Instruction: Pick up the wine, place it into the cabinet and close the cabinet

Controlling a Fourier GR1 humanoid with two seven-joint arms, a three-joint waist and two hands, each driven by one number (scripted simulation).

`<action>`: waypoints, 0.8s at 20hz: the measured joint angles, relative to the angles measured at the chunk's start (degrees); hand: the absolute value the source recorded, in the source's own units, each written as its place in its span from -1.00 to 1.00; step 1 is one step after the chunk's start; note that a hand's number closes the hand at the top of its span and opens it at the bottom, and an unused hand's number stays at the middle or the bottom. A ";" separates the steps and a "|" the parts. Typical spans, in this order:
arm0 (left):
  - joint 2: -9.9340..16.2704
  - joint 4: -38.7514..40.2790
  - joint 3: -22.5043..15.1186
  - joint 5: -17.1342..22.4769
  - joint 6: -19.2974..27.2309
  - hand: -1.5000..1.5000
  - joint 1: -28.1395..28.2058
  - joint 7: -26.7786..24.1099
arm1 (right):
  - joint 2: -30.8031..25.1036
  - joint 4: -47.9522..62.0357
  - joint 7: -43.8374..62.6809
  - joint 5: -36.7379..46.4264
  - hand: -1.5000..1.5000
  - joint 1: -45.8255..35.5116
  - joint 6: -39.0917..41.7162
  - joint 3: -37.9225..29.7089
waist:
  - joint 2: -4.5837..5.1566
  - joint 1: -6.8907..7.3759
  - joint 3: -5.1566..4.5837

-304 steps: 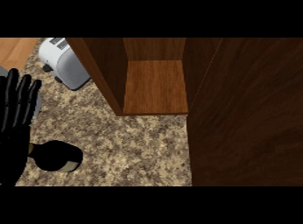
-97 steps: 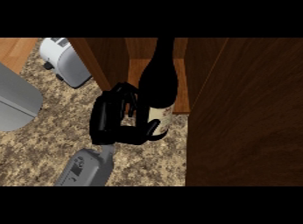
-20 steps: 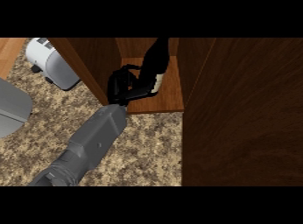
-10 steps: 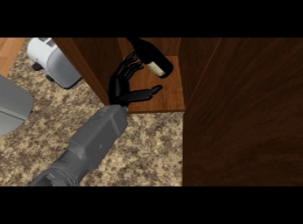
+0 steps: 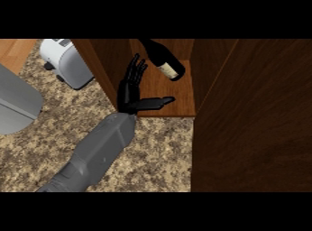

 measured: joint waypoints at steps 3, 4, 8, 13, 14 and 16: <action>0.88 -7.12 -1.95 -1.65 2.18 -1.00 3.59 1.42 | -0.37 -0.04 0.44 -0.48 -1.00 -0.14 0.02 -0.51 | -0.48 0.85 0.23; 1.35 -9.81 -2.85 -2.38 2.67 -1.00 5.50 1.60 | -0.18 -0.66 0.85 -0.17 -1.00 0.14 -0.07 0.16 | -0.63 1.02 0.31; 5.47 -23.25 -6.90 -4.68 4.92 -1.00 11.75 6.35 | 0.15 -0.37 0.69 0.34 -1.00 0.27 -0.37 0.22 | -0.98 1.78 0.47; 11.54 -43.32 -11.42 -7.47 10.30 -1.00 20.79 11.77 | 0.64 -0.56 0.59 1.04 -1.00 0.33 -0.64 0.87 | -1.09 1.97 0.58; 12.92 -46.90 -12.01 -8.08 10.92 -1.00 22.98 12.43 | 0.50 -0.55 1.00 0.84 -1.00 -0.17 -0.78 0.80 | -1.02 1.83 0.59; 15.88 -54.42 -12.71 -9.05 12.73 -1.00 25.73 14.96 | -0.01 -0.66 2.08 -0.09 -1.00 -1.51 -1.08 0.30 | -0.94 1.64 0.58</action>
